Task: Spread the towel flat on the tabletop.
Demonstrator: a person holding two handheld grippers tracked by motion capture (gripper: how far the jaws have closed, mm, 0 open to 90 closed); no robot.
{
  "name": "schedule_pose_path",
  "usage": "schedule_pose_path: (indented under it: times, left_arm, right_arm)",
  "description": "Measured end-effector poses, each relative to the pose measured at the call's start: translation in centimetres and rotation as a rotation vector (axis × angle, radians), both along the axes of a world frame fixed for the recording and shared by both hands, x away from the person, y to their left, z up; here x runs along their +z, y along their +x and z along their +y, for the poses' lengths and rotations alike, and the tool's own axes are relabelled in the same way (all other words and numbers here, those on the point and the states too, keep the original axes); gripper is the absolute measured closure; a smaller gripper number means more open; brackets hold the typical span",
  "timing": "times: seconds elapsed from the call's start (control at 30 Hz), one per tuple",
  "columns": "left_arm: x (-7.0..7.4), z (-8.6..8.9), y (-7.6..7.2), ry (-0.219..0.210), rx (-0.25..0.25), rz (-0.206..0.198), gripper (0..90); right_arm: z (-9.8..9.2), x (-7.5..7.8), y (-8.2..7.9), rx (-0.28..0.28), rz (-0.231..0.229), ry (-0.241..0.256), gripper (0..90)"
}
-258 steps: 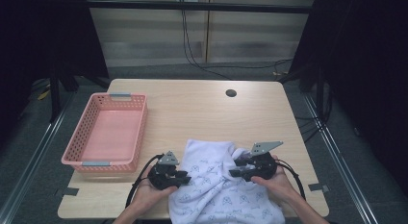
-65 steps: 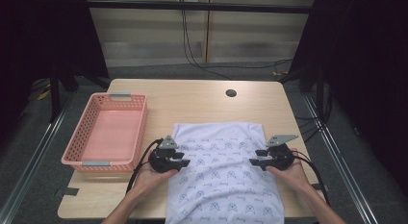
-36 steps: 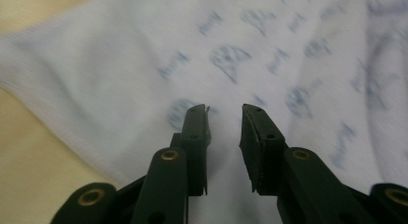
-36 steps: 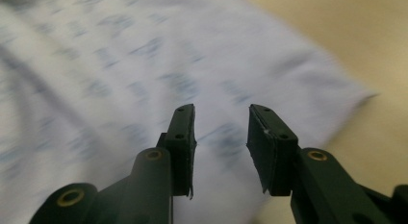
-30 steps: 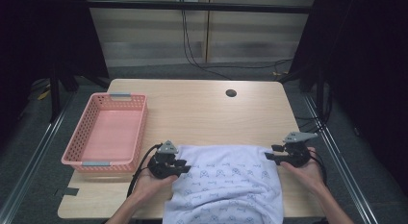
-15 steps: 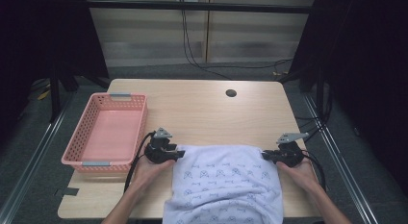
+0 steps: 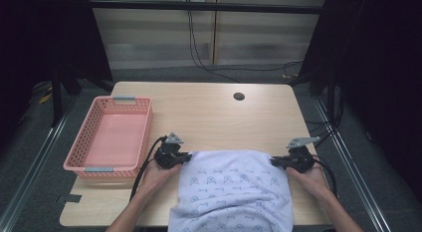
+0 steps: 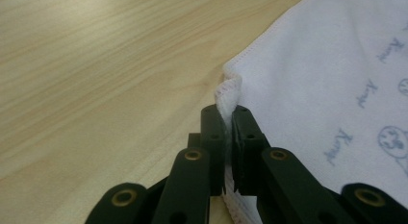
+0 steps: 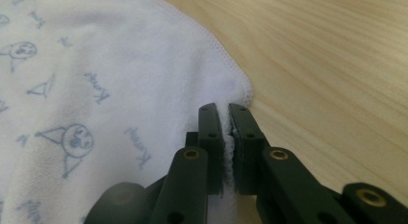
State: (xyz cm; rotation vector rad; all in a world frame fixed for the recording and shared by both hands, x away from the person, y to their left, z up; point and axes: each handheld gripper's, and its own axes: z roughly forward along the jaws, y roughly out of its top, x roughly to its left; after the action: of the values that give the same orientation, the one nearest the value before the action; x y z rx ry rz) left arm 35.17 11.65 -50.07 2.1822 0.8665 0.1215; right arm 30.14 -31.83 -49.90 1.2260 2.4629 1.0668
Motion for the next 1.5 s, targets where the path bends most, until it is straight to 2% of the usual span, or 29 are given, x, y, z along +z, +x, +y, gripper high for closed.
schedule_pose_path:
  times: [0.07, 0.13, 0.2, 0.27, 0.33, 0.4, 0.43, 0.5, 0.67, 0.73, 0.87, 0.97, 1.0, 1.07, 1.13, 1.17, 1.23, 1.27, 1.33, 1.37, 1.47, 1.5]
  left_arm:
    - [0.0, 0.2, 0.1, -0.015, -0.002, 0.013, 86.2]
    - [0.4, 0.4, 0.1, -0.063, -0.007, 0.023, 86.3]
    - [1.1, 0.8, 0.1, -0.128, -0.014, 0.027, 86.2]
    - [1.6, 1.0, -0.1, -0.164, -0.021, 0.034, 86.3]
    - [2.6, 1.1, -0.3, -0.178, -0.030, 0.011, 86.2]
    - [3.8, 1.4, -0.4, -0.223, -0.033, -0.015, 86.3]
    - [4.4, 1.6, -0.4, -0.235, -0.027, -0.023, 86.3]
    - [5.6, 1.8, -0.3, -0.234, -0.015, -0.060, 86.4]
    - [8.3, 2.4, 0.8, -0.233, 0.018, -0.106, 86.5]
    - [9.5, 2.7, 1.5, -0.222, 0.035, -0.138, 86.6]
    - [11.7, 3.3, 3.0, -0.228, 0.063, -0.184, 86.6]
    - [12.7, 3.6, 3.9, -0.234, 0.077, -0.202, 86.6]
    - [13.0, 3.8, 4.2, -0.236, 0.086, -0.209, 86.6]
    - [13.5, 4.0, 5.0, -0.229, 0.090, -0.221, 86.6]
    - [14.3, 4.5, 5.7, -0.280, 0.119, -0.232, 86.8]
    - [14.7, 4.6, 6.0, -0.290, 0.132, -0.231, 86.8]
    - [15.1, 4.1, 6.4, -0.259, 0.128, -0.246, 86.8]
    - [15.3, 4.0, 6.6, -0.259, 0.123, -0.252, 86.8]
    - [15.7, 4.1, 7.1, -0.300, 0.134, -0.258, 86.8]
    - [15.9, 4.1, 7.4, -0.309, 0.144, -0.260, 86.8]
    - [17.0, 4.3, 8.3, -0.324, 0.177, -0.286, 86.8]
    - [17.5, 4.4, 8.5, -0.339, 0.179, -0.286, 86.8]
  right_arm:
    - [-0.2, 0.4, 0.1, -0.005, 0.000, 0.036, 85.6]
    - [-0.6, 0.9, 0.2, -0.016, -0.011, 0.072, 85.7]
    - [-1.1, 1.7, 0.4, -0.029, -0.031, 0.131, 85.8]
    - [-1.3, 2.6, 0.5, -0.039, -0.051, 0.159, 85.8]
    - [-1.5, 3.4, 0.5, -0.036, -0.073, 0.196, 85.9]
    - [-1.6, 4.9, 0.5, -0.030, -0.113, 0.240, 86.0]
    - [-1.6, 4.9, 0.5, -0.030, -0.113, 0.240, 86.0]
    - [-1.6, 5.9, 0.5, -0.026, -0.142, 0.262, 85.9]
    - [-1.3, 8.3, 1.3, -0.020, -0.187, 0.263, 86.0]
    - [-1.2, 9.4, 1.9, -0.021, -0.209, 0.270, 86.0]
    - [-1.1, 11.1, 3.7, -0.037, -0.240, 0.272, 86.1]
    - [-0.9, 12.1, 5.3, -0.046, -0.252, 0.280, 86.3]
    - [-0.8, 12.8, 6.4, -0.049, -0.263, 0.276, 86.4]
    - [-0.7, 13.4, 6.8, -0.050, -0.275, 0.280, 86.4]
    - [-0.9, 14.3, 7.8, -0.060, -0.298, 0.317, 86.6]
    - [-0.9, 14.7, 8.3, -0.068, -0.304, 0.317, 86.7]
    - [-0.8, 15.3, 9.4, -0.078, -0.312, 0.307, 86.8]
    - [-0.8, 15.7, 9.8, -0.079, -0.319, 0.312, 86.9]
    - [-0.4, 17.0, 11.0, -0.082, -0.336, 0.300, 87.0]
    - [-0.4, 17.0, 11.0, -0.082, -0.336, 0.300, 87.0]
    - [-0.4, 18.6, 12.0, -0.100, -0.355, 0.268, 87.0]
    - [-0.4, 19.3, 12.2, -0.105, -0.366, 0.276, 87.0]
